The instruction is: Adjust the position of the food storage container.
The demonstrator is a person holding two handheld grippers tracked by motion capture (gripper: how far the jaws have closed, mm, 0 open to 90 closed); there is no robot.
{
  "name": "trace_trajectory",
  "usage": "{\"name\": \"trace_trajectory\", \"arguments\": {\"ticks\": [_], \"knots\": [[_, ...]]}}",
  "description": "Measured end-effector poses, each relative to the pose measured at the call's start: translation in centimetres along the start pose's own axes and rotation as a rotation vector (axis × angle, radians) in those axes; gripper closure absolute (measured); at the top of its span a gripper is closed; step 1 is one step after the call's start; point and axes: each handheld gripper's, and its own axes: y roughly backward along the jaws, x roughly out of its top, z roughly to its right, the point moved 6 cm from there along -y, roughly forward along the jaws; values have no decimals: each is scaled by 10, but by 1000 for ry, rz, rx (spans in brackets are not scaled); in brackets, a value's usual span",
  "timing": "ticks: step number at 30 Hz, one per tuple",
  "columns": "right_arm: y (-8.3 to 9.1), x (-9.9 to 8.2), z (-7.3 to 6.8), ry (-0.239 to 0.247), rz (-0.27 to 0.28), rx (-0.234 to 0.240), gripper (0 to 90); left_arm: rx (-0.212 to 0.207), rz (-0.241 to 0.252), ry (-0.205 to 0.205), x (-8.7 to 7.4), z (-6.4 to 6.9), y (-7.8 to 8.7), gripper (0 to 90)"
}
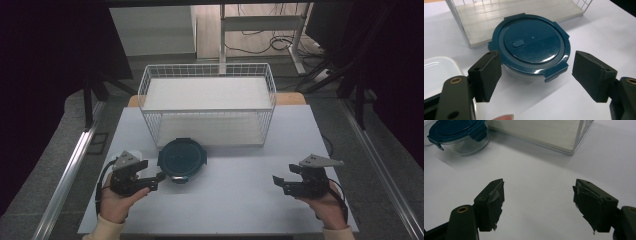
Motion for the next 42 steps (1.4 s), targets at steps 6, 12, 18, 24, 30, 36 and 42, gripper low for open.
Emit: {"name": "trace_trajectory", "arguments": {"ticks": [6,12,18,24,30,36,42], "knots": [[2,-1,5,-8,0,-2,252,3,2,13,6,-4,0,239],[2,-3,5,-3,-6,6,254,-7,22,23,21,-2,2,270],[5,-2,5,-11,3,-1,256,0,26,12,44,-2,2,290],[4,-5,5,-3,-11,-1,258,14,-8,26,56,-14,-14,346],[4,-6,5,-3,-15,-6,258,18,-43,34,61,-23,-26,415],[5,-7,6,-5,-14,-12,259,34,-66,48,64,-34,-34,426],[5,-7,7,-7,-18,-12,259,50,-95,65,65,-44,-46,484]]}}
